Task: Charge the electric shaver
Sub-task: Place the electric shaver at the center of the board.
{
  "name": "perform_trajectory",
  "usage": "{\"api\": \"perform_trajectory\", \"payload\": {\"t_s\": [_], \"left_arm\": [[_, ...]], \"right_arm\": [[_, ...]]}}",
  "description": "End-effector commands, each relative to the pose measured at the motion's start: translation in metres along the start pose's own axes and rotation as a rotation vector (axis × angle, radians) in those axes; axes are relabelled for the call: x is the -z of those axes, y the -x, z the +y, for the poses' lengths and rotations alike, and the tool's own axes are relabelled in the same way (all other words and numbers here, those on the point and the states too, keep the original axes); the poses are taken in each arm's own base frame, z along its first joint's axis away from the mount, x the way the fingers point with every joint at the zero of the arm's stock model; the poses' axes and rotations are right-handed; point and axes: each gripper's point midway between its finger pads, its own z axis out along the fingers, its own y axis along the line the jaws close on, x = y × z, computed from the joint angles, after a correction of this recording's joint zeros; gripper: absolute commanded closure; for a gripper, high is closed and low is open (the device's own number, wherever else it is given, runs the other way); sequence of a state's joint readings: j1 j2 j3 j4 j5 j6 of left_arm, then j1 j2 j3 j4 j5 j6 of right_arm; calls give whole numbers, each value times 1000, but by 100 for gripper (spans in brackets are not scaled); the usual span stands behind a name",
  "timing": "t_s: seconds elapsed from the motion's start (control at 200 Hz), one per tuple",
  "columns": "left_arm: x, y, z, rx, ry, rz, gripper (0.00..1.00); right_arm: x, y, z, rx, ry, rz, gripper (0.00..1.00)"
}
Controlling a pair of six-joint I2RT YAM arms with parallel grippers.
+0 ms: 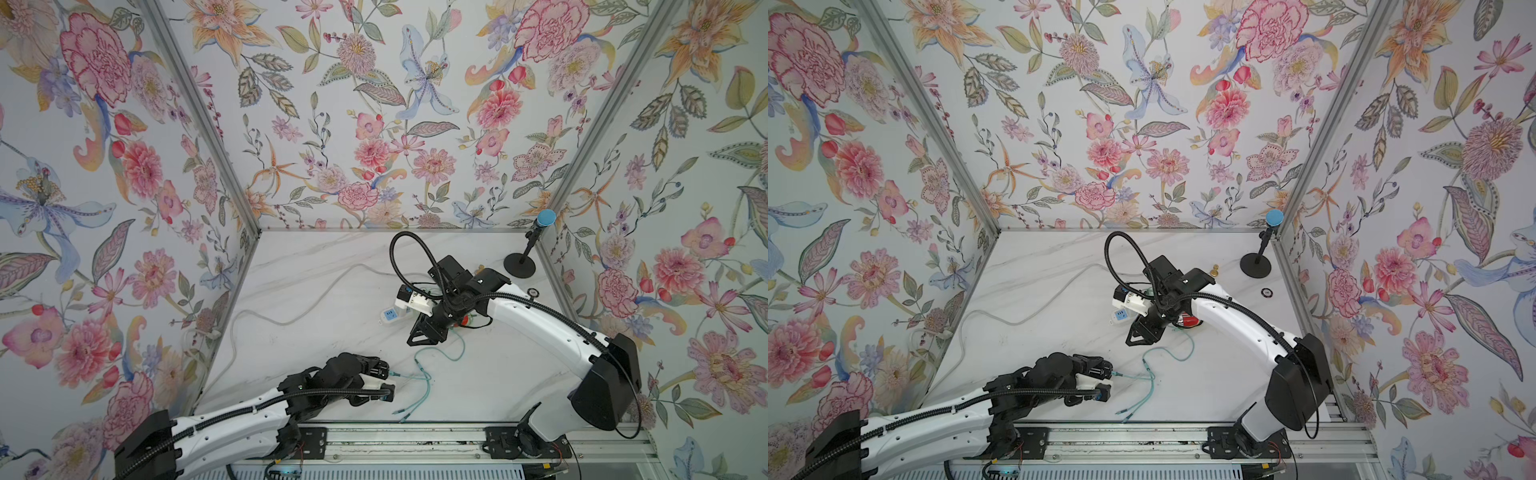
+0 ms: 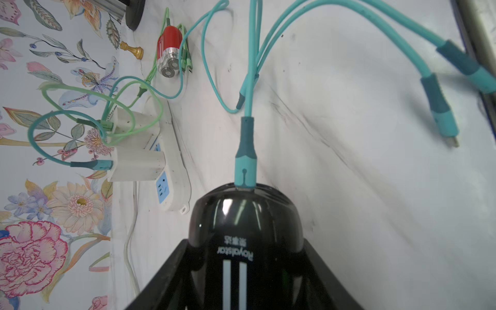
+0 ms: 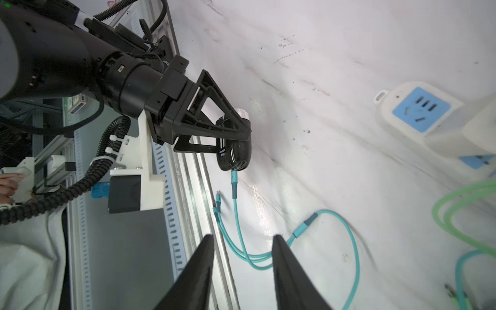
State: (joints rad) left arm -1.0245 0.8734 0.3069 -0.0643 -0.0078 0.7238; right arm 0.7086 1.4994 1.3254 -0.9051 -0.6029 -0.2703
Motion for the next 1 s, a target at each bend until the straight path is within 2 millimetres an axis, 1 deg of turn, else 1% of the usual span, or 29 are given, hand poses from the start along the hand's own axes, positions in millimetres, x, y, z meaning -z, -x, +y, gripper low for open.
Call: {"api": "perform_trajectory", "payload": {"t_s": [0.0, 0.035, 0.05, 0.065, 0.175, 0.315, 0.405, 0.47, 0.566, 0.661, 0.736, 0.831, 0.851, 0.881, 0.931, 0.971, 0.996], "left_arm": [[-7, -3, 19, 83, 26, 37, 100], [-12, -4, 23, 102, 25, 55, 100], [-13, -5, 25, 111, 24, 63, 100], [-15, -5, 27, 120, 23, 70, 100], [-32, -8, 39, 191, -10, 111, 100], [-53, -6, 48, 231, -42, 128, 100], [-62, -9, 46, 235, -71, 135, 100], [-69, -13, 39, 240, -111, 142, 100], [-76, -16, 29, 245, -156, 160, 93], [-80, -17, 24, 252, -182, 164, 81], [-81, -19, 22, 261, -179, 167, 62], [-80, -20, 16, 258, -196, 160, 47], [-79, -19, 15, 255, -201, 156, 42], [-78, -20, 16, 258, -192, 156, 33], [-76, -19, 15, 254, -193, 147, 27], [-75, -18, 19, 263, -165, 142, 14], [-73, -17, 23, 269, -149, 132, 3]], "right_arm": [[27, 13, -33, -47, -207, -160, 59], [33, 14, -36, -51, -245, -208, 59], [41, 14, -47, -76, -279, -238, 58], [45, 13, -52, -89, -302, -261, 58], [70, 9, -73, -152, -422, -401, 57], [90, 0, -88, -216, -494, -510, 56], [93, -8, -95, -247, -516, -532, 55], [94, -13, -99, -258, -542, -536, 55], [95, -21, -105, -284, -575, -535, 55], [97, -24, -108, -301, -587, -556, 54], [97, -30, -114, -329, -609, -563, 54], [98, -36, -120, -361, -627, -568, 54], [99, -37, -122, -371, -635, -570, 54], [100, -38, -123, -379, -641, -571, 53], [101, -41, -126, -394, -652, -572, 52], [103, -44, -130, -413, -672, -573, 51], [103, -45, -131, -417, -676, -574, 51]]}}
